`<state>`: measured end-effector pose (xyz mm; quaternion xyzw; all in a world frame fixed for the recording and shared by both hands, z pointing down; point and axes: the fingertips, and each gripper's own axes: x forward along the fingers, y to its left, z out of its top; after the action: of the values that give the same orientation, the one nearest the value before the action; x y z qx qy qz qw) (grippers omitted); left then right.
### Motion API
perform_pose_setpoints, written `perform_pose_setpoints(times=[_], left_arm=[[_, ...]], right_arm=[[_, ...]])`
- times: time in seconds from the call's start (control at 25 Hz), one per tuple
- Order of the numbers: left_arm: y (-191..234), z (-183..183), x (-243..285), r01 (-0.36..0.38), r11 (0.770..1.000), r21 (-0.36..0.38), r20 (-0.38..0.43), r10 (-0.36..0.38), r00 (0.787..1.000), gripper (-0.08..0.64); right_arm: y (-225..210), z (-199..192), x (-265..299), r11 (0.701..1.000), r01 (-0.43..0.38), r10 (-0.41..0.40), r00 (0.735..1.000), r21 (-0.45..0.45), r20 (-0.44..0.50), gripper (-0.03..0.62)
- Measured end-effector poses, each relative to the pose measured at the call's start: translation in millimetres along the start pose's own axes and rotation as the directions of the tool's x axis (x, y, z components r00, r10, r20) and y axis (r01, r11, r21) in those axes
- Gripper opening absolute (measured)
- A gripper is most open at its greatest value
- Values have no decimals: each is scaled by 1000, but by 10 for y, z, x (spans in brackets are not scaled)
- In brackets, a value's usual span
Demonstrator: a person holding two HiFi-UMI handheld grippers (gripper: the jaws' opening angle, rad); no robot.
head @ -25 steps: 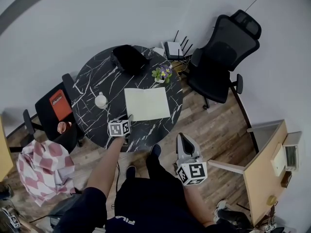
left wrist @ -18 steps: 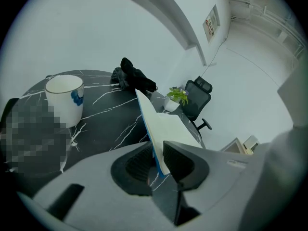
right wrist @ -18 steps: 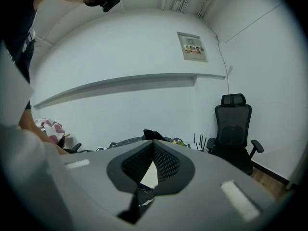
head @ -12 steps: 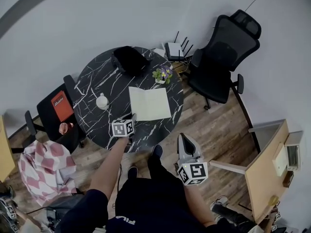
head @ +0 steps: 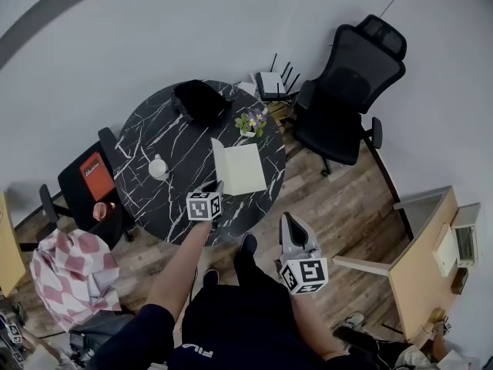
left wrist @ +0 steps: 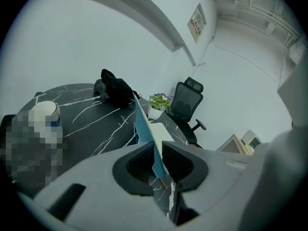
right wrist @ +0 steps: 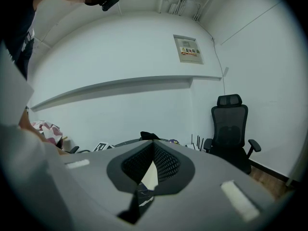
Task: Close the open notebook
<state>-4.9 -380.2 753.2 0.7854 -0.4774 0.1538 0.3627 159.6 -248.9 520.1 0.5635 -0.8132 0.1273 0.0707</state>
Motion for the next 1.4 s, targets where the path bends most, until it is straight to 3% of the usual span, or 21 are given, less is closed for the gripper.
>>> perform_pose_setpoints(times=[0.4,0.92,1.4], left_arm=[[-443,85,243,-35,994,104,-36,39,999,57],[-724,54,439,-11,987,162,-68,23,997,81],[-1027,-139,586,91,983,159,-103,-76,992,114]], right_arm=[[-144,12,18,1000,19,-19,1000,18,7,9],[-275,-4,-53,997,59,-60,998,39,11,9],[-343,-29,-74,996,70,-71,997,47,12,9]])
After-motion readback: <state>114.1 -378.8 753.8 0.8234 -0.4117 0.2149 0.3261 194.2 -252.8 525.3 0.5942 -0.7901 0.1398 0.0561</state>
